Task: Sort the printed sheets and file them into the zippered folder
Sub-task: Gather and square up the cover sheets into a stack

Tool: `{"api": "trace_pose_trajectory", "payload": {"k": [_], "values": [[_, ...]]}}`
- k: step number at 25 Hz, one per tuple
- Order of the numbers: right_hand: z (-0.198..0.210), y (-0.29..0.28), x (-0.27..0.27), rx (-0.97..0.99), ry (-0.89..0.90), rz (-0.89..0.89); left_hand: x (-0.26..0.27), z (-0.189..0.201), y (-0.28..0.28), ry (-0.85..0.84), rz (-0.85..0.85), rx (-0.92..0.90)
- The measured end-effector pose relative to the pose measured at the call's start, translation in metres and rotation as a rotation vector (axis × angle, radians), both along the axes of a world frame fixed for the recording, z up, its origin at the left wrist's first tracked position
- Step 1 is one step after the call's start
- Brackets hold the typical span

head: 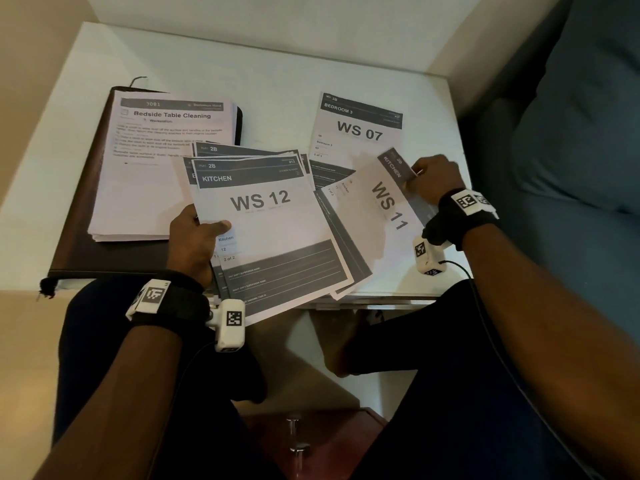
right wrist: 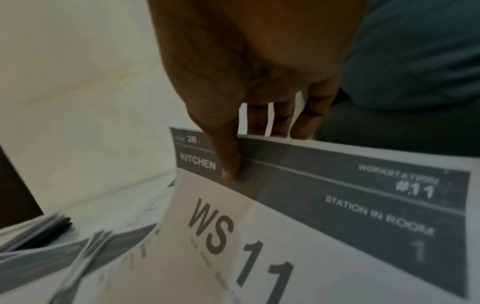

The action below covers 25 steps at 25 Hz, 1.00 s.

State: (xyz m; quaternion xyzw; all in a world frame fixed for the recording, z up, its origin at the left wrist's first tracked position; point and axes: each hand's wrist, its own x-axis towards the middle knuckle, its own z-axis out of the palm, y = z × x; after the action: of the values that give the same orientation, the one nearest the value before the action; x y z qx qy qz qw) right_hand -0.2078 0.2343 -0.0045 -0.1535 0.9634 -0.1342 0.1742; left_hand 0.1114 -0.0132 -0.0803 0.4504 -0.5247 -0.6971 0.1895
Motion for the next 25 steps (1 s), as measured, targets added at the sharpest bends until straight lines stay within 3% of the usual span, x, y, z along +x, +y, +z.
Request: {"api": "trace_pose_trajectory", "payload": {"k": [7, 13, 16, 20, 25], "values": [[0.090, -0.038, 0.003, -0.131, 0.133, 0.149, -0.001, 0.000, 0.000, 0.005, 0.012, 0.028], [0.155, -0.099, 0.022, 0.036, 0.479, 0.265, -0.003, 0.000, 0.000, 0.026, 0.001, 0.065], [0.161, -0.114, 0.020, 0.079, 0.591, 0.406, -0.003, 0.001, -0.003, 0.028, 0.014, 0.105], [0.140, -0.099, 0.027, 0.433, 0.211, 0.463, 0.001, 0.006, -0.005, 0.055, 0.024, 0.176], [0.111, -0.119, 0.038, 0.339, 0.216, 0.588, -0.001, 0.007, -0.006, 0.020, 0.009, 0.196]]}}
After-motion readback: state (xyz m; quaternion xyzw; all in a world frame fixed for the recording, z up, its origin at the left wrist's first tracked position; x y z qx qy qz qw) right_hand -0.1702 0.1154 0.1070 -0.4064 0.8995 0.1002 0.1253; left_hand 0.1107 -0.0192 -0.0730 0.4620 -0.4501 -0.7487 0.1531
